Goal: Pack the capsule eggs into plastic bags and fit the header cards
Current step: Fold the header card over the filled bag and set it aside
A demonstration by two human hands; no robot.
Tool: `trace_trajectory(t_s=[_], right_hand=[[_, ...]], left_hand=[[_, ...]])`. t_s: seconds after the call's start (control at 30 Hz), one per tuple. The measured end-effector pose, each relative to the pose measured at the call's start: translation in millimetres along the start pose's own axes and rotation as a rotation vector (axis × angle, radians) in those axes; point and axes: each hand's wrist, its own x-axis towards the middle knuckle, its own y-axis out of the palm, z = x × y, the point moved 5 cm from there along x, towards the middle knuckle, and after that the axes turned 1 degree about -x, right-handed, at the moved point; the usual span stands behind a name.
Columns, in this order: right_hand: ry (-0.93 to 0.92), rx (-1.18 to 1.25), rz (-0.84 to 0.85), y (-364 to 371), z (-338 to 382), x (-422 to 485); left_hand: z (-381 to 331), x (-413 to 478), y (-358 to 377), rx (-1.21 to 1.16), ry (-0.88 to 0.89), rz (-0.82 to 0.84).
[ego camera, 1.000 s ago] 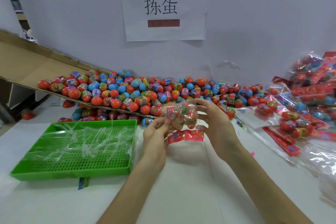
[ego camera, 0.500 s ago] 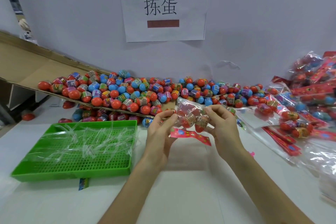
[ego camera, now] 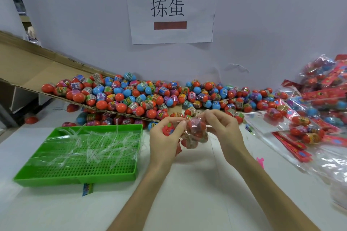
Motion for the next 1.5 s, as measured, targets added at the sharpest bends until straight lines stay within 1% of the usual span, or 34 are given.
trace_trajectory(t_s=[0.07,0.17,0.33,0.57,0.8,0.93,1.0,1.1,1.17,1.3,1.37,1.5], right_hand=[[-0.009,-0.009,0.022,1.0,1.3,-0.7],[-0.024,-0.078,0.005,0.8,0.6,-0.5],[0.05,-0.027,0.013,0.6,-3.9,-0.8],[0.062,-0.067,0.032,6.9,-6.0,-0.7],[-0.015,-0.12,0.032,8.7,-4.3,-2.2],[-0.107,-0.253,-0.019,5.7,-3.1,-4.0],[-0.153,-0.31,-0.029,5.3,-1.6,-6.4],[-0.23,-0.376,-0.009,7.3,1.4,-10.0],[-0.263,-0.402,-0.014,8.3,3.1,-10.9],[-0.293,-0.398,-0.018,8.5,5.8,-11.1],[-0.277,-0.374,-0.002,7.8,5.3,-10.8],[-0.183,-0.329,0.036,8.7,0.3,-7.7]], left_hand=[[-1.6,0.1,-1.4,0.013,0.022,-0.013],[-1.1,-0.6,-1.2,0.023,0.031,-0.015],[-4.3,-2.1,-0.5,0.05,0.051,-0.035],[-8.7,-6.5,2.3,0.086,0.087,-0.064],[-3.7,-5.5,4.5,0.053,0.034,-0.061],[-0.6,-5.0,4.9,0.009,-0.033,-0.028],[-0.4,-4.5,4.6,-0.021,-0.073,0.02],[-3.9,-2.7,4.3,0.082,-0.032,0.087],[-5.7,-1.8,3.4,0.14,-0.021,0.094],[-7.3,-0.4,1.6,0.16,-0.024,0.111],[-9.6,-0.8,0.8,0.176,0.008,0.104],[-12.7,-4.7,0.5,0.23,0.107,0.051]])
